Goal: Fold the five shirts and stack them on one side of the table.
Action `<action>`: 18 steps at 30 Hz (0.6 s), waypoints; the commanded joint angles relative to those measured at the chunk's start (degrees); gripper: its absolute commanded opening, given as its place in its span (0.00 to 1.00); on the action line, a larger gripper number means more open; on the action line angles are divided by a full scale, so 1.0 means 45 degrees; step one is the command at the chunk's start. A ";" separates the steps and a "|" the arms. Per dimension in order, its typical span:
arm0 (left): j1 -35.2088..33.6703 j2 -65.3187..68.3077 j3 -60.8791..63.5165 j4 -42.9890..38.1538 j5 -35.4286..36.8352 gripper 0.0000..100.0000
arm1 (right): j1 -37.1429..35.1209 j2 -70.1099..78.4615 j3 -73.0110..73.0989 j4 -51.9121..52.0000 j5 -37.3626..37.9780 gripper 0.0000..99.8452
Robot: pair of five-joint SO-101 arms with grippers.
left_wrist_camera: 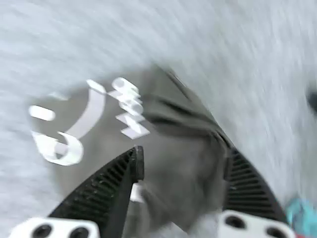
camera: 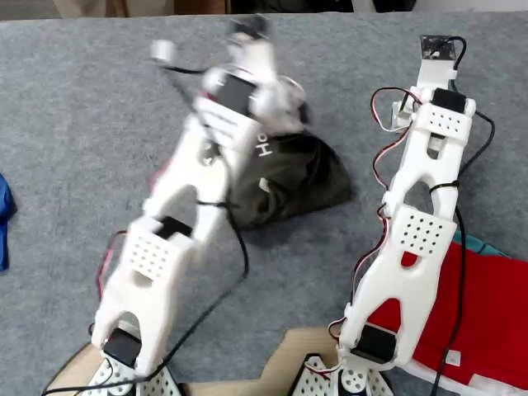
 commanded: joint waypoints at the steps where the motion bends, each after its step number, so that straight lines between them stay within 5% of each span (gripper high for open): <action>1: -0.2403 -0.0107 -0.0957 0.0801 0.0137 0.12 | -0.1065 -0.0654 -0.1612 0.2286 0.1074 0.01; 7: -0.4083 0.0967 0.1035 0.0840 0.0137 0.04 | -0.3976 -0.1045 -0.4679 0.6505 0.2852 0.01; 18: -0.5724 0.3116 0.1817 0.0586 -0.1172 0.03 | -0.7121 -0.1748 -0.1651 0.4982 0.3536 0.01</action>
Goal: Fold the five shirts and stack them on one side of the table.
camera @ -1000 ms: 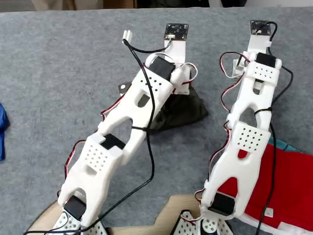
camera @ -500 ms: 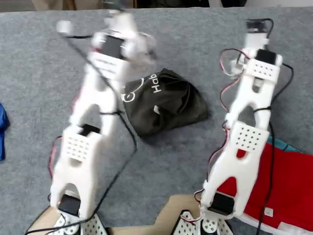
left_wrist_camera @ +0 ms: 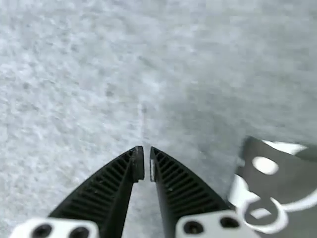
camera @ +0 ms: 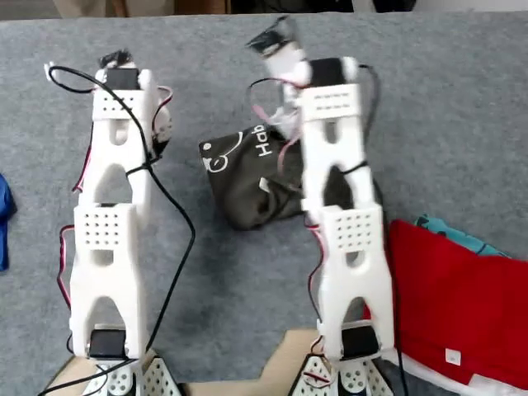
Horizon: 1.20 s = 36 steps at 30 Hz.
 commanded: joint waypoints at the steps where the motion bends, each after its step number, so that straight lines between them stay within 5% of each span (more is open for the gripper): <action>1: -0.0449 0.0303 -0.0449 -0.0254 -0.0215 0.03 | -0.0283 -0.0908 0.0733 -0.1289 0.0098 0.01; 17: -0.1114 0.2940 -0.3360 -0.0664 -0.0996 0.03 | 0.1553 0.1905 0.0987 -0.8420 0.0078 0.01; 28: -0.1074 0.2979 -0.3360 -0.0684 -0.0996 0.03 | 0.1905 0.1143 -0.3663 -0.4552 0.0137 0.01; 36: -0.0821 0.2999 -0.3321 -0.0664 -0.0996 0.03 | 0.0010 0.1201 -0.4425 -0.2891 0.0156 0.01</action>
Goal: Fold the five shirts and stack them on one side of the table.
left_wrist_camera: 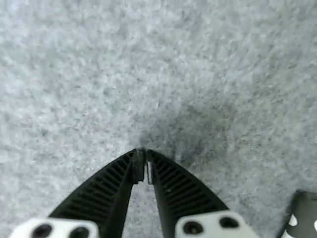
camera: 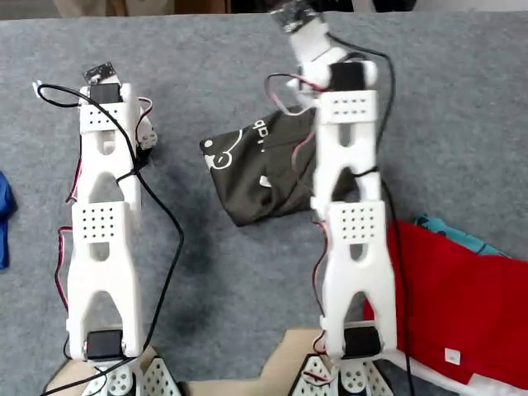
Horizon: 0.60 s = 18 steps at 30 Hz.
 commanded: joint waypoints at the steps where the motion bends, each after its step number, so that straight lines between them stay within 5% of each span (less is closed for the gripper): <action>1: 0.0137 -0.0049 -0.0430 -0.0098 -0.0117 0.03 | -0.1162 -0.0830 0.0088 0.0078 0.0156 0.01; 9: 0.0098 -0.0049 -0.0430 -0.0098 -0.0117 0.03 | -0.2315 0.0127 0.3292 -0.0723 0.0156 0.01; 18: 0.0098 -0.0049 -0.0449 -0.0098 -0.0117 0.03 | -0.1455 0.0615 0.2510 0.2266 0.0449 0.01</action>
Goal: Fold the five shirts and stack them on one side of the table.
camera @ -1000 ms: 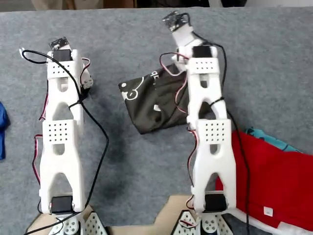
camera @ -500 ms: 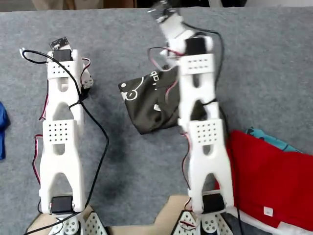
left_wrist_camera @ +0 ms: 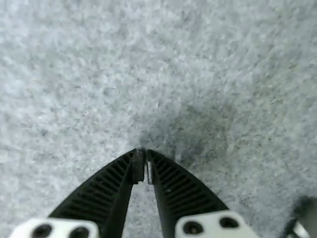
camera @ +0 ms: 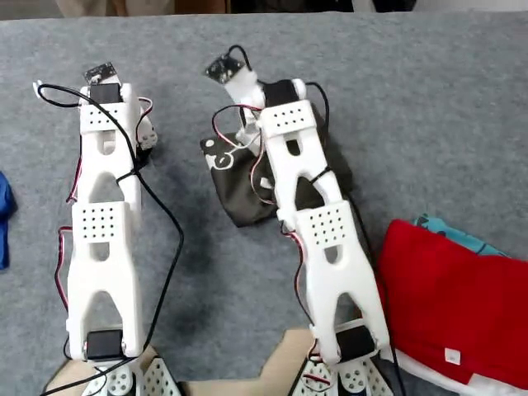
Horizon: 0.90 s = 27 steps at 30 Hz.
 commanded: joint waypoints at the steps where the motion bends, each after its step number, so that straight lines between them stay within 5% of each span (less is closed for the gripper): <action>1: 0.0098 -0.0049 -0.0449 -0.0098 -0.0117 0.03 | 0.0596 -0.0127 -0.0752 0.1192 0.0606 0.01; 15: 0.0098 -0.0049 -0.0449 -0.0098 -0.0117 0.03 | 0.1319 -0.0147 -0.2256 0.2071 0.0957 0.01; 27: 0.0098 -0.0029 -0.0469 -0.0098 -0.0137 0.03 | 0.2471 -0.2276 0.1963 0.2129 0.0899 0.01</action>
